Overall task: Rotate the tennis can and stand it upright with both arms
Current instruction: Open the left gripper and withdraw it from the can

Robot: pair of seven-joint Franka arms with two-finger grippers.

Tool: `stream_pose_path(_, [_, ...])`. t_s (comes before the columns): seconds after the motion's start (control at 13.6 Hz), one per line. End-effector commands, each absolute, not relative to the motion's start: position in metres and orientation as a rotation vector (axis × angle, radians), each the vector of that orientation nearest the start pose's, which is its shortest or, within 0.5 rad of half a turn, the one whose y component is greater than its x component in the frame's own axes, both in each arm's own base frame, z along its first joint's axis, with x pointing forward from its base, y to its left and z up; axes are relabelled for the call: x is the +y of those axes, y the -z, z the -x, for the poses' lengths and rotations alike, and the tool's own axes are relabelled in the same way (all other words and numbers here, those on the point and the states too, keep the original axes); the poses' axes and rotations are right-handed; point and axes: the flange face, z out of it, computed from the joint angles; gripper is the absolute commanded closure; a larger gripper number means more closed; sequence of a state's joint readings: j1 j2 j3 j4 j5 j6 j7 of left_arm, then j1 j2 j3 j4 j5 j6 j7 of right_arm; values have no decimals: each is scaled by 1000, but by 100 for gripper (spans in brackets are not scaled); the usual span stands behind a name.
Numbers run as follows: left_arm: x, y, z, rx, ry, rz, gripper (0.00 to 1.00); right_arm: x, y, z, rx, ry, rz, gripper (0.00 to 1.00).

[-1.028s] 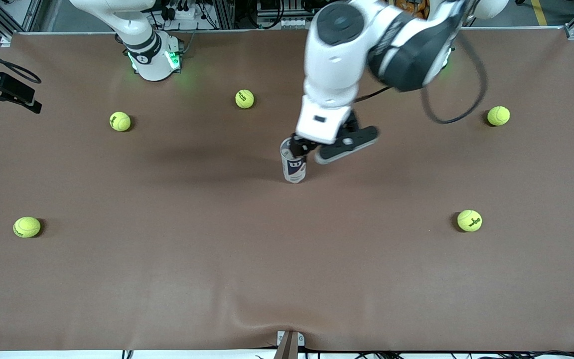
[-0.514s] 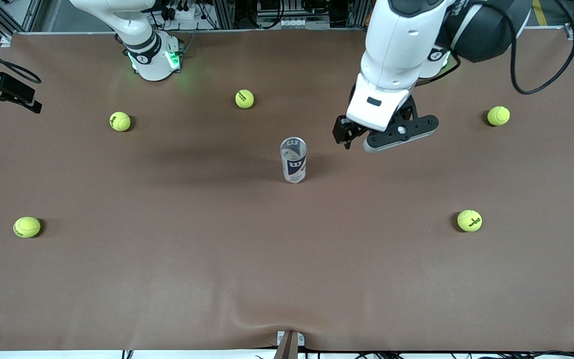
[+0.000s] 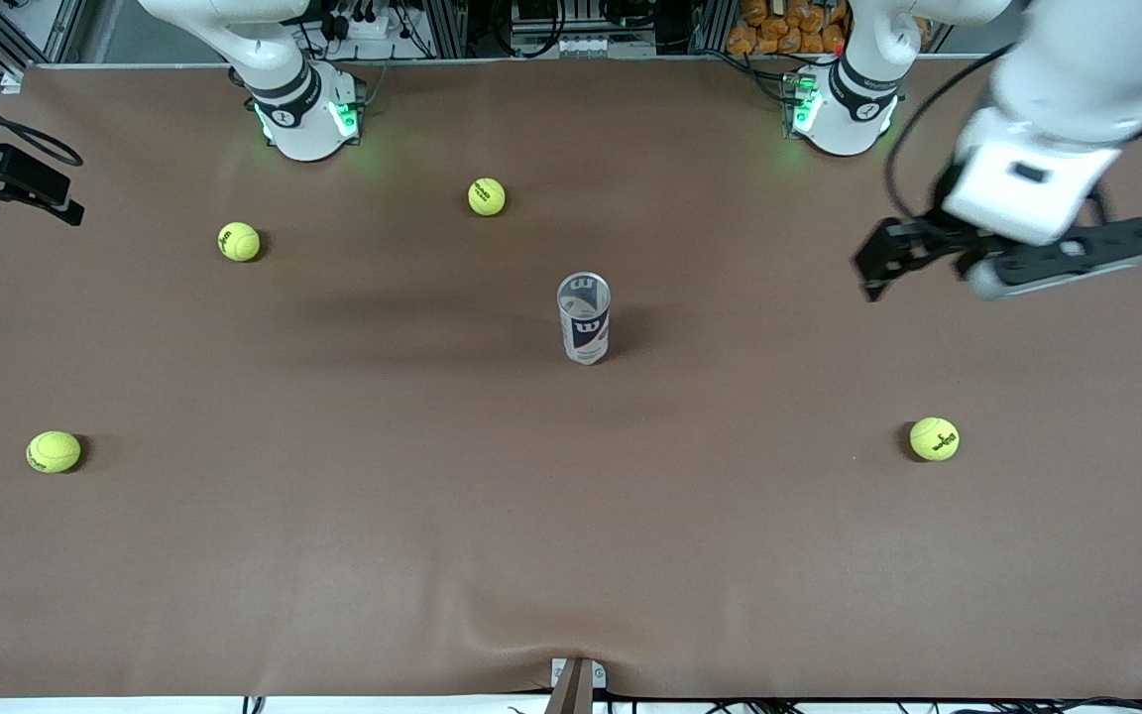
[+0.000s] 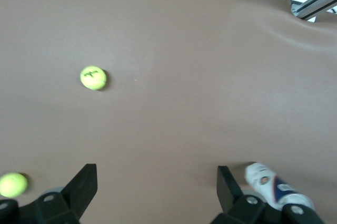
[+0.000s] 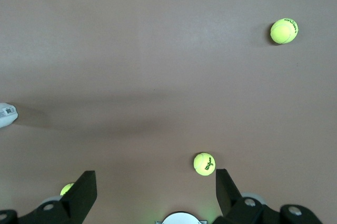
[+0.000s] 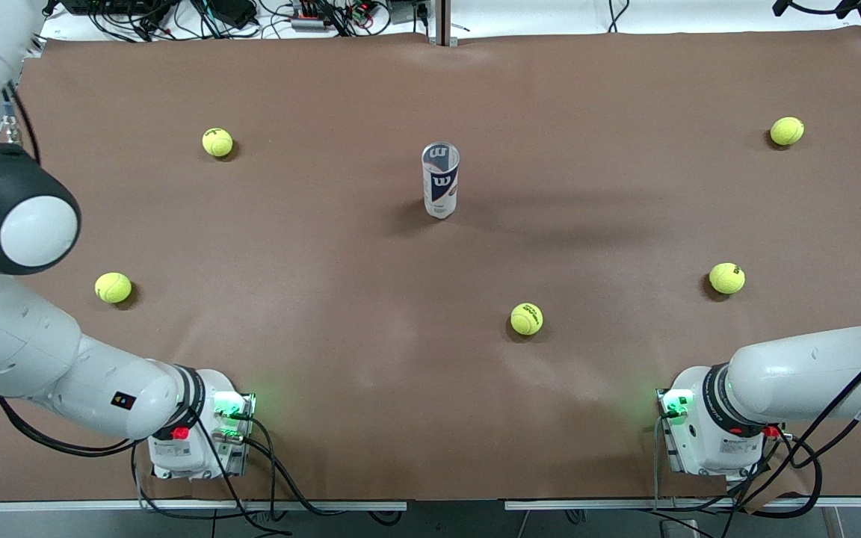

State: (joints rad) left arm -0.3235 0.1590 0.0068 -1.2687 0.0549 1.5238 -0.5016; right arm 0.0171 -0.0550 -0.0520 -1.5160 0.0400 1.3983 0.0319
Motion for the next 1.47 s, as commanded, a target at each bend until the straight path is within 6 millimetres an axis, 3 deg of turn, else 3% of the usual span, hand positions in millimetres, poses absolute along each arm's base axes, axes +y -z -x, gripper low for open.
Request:
stream_pose_path(0.0, [-119,-676,-570,-163,119,3098,0,-12,-666,-518,97,-91,3111,0])
stream_pose_path(0.22, [-75,-672,-573,-114,71,3090,0,-12,-666,-518,99,-89,3111,0])
stream_pose_path(0.37, [-55,-657,-576,-140,10,3104,0,-12,-666,-518,99,-91,3111,0])
stream_pose_path(0.51, [-56,-652,-574,-141,-10,3127,0,-15,-666,-517,106,-91,3111,0])
stream_pose_path(0.81, [-53,-638,-545,-142,66,3137,0,-12,-667,-517,102,-89,3111,0])
stream_pose_path(1.39, [-36,-632,-535,-154,91,3162,0,-13,-668,-517,102,-86,3111,0])
